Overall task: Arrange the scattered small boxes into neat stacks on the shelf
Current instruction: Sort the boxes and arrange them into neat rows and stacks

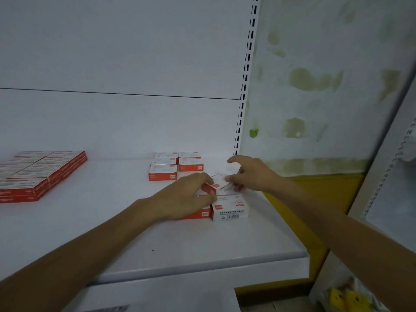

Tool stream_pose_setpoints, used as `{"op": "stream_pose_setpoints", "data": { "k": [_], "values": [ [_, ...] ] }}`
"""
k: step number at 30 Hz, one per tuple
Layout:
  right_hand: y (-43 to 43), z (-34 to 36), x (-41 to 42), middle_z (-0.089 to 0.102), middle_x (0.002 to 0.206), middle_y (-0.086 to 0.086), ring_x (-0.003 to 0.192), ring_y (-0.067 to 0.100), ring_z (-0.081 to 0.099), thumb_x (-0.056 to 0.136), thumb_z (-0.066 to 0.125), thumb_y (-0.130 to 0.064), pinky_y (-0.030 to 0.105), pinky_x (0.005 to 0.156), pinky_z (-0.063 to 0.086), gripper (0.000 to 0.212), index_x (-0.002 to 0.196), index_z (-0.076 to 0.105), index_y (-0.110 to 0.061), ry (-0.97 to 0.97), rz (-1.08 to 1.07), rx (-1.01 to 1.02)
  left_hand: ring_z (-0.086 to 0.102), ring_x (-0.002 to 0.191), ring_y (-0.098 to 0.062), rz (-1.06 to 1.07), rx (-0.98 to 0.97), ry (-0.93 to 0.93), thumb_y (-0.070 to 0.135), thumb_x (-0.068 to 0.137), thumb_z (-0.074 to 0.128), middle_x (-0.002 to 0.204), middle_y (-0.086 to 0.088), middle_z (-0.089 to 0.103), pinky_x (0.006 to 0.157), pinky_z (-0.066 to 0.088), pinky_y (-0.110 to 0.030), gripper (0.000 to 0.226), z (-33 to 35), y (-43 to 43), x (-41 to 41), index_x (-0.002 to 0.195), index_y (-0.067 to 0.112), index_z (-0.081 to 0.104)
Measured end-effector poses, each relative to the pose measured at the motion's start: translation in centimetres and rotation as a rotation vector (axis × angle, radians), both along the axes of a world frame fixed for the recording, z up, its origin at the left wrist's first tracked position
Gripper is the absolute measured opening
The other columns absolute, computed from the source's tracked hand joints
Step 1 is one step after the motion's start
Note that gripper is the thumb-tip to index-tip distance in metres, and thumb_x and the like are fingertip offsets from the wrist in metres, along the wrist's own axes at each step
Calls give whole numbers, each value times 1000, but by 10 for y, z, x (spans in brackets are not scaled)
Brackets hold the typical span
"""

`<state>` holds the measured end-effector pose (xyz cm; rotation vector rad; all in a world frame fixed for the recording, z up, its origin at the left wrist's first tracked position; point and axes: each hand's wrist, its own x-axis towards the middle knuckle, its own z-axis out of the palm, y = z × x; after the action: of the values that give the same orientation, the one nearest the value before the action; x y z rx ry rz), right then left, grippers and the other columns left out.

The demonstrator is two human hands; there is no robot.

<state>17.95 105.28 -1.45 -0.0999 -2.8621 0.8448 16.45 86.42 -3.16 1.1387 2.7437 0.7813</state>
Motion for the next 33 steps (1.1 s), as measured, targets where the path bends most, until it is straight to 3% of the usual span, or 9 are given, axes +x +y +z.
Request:
{"op": "stream_pose_setpoints", "data": {
  "k": [4, 6, 10, 13, 17, 22, 25, 29, 33],
  "values": [
    [-6, -6, -3, 59, 121, 4, 103, 15, 60, 77, 72, -26, 25, 88, 47, 65, 134, 41, -19, -7, 110, -135, 52, 107, -3, -6, 111, 54, 40, 89, 52, 114, 17, 57, 89, 43, -24, 29, 0, -2, 2, 116, 31, 55],
    [-12, -11, -3, 52, 132, 1, 117, 15, 53, 74, 74, -34, 25, 96, 44, 69, 134, 44, -19, -47, 172, -29, 54, 104, -5, 105, 158, 112, 37, 89, 52, 106, 15, 58, 83, 42, -22, 21, -1, -3, 1, 107, 28, 59],
    [-11, -10, -8, 53, 127, 1, 101, 12, 50, 74, 74, -38, 20, 82, 41, 63, 127, 50, -17, -21, 141, 158, 47, 116, -10, 219, 52, 73, 37, 90, 51, 123, 9, 51, 89, 39, -23, 18, 1, -5, -7, 102, 26, 60],
    [-6, -11, -12, 56, 119, 1, 96, 8, 47, 71, 77, -26, 21, 83, 44, 55, 121, 55, -17, 132, 208, 197, 49, 112, -8, 151, 37, -29, 35, 94, 45, 129, 10, 51, 74, 36, -8, 29, 3, -7, -5, 115, 22, 60],
    [1, -14, -14, 55, 116, 4, 92, 8, 46, 70, 79, -16, 7, 75, 42, 59, 123, 53, -13, 440, 253, 157, 26, 136, -3, 126, 62, 165, 31, 96, 42, 150, 16, 28, 100, 21, -14, 37, 0, -10, 0, 132, 29, 47],
    [4, -12, -18, 56, 113, 8, 86, 10, 48, 67, 81, -14, 4, 70, 41, 54, 113, 56, -6, 626, 251, 177, 20, 139, -3, 131, 39, 263, 31, 96, 40, 139, 33, 8, 105, 18, -16, 45, -1, -9, 1, 140, 36, 32],
    [1, -11, -20, 56, 115, 5, 88, 7, 48, 70, 79, -17, 4, 71, 43, 52, 116, 56, -9, 520, 275, 174, 32, 135, -6, 202, 9, 295, 32, 96, 39, 148, 19, 29, 107, 29, -24, 39, 0, -10, 2, 134, 31, 45],
    [-11, -13, -25, 58, 122, 3, 98, 10, 57, 76, 74, -25, 16, 86, 47, 53, 124, 56, -12, 168, 300, 172, 56, 102, -8, 241, -8, 168, 40, 94, 41, 120, 11, 60, 75, 41, -15, 34, 3, -17, -2, 115, 23, 62],
    [-16, -15, -29, 56, 124, 0, 103, 10, 57, 77, 71, -32, 25, 95, 47, 53, 126, 56, -17, 91, 265, 78, 54, 100, -9, 303, 24, 191, 35, 95, 41, 115, 8, 59, 86, 46, -24, 30, -2, -45, -6, 108, 22, 64]
  ]
}}
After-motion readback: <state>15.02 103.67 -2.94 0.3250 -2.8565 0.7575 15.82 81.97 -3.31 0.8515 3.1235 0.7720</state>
